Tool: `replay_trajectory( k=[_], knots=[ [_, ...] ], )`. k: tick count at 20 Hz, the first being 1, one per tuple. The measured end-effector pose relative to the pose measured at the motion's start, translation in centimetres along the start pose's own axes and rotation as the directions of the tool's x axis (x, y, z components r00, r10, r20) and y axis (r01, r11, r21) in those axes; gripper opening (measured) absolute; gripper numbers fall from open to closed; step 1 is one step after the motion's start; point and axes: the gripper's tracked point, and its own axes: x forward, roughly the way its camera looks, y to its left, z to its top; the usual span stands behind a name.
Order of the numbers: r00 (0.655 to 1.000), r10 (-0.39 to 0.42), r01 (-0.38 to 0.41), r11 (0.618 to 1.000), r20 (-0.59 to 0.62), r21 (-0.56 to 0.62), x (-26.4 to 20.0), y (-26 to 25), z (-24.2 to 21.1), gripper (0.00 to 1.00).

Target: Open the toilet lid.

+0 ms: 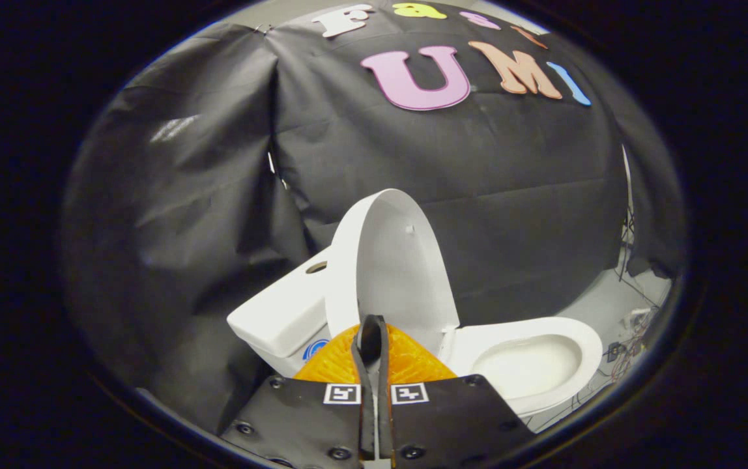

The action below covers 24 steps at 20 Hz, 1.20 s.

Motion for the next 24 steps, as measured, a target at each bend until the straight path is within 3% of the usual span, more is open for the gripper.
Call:
replay_trajectory(
  k=[4,13,18,19,22,24],
  knots=[
    [1.0,0.003,-0.003,0.999,-0.004,-0.054,0.7,1.5,-0.1,0.03],
    [0.992,-0.126,0.127,0.983,0.019,-0.132,1.4,2.8,-0.5,0.03],
    [0.99,-0.123,0.127,0.99,0.069,-0.06,0.6,2.1,-0.5,0.09],
    [0.989,-0.117,0.123,0.99,0.086,-0.066,0.4,1.9,-0.4,0.08],
    [0.992,-0.056,0.07,0.989,0.111,-0.134,-0.1,2.2,-0.6,0.21],
    [0.994,-0.007,0.026,0.985,0.113,-0.173,-0.5,3.0,-0.9,0.21]
  ],
)
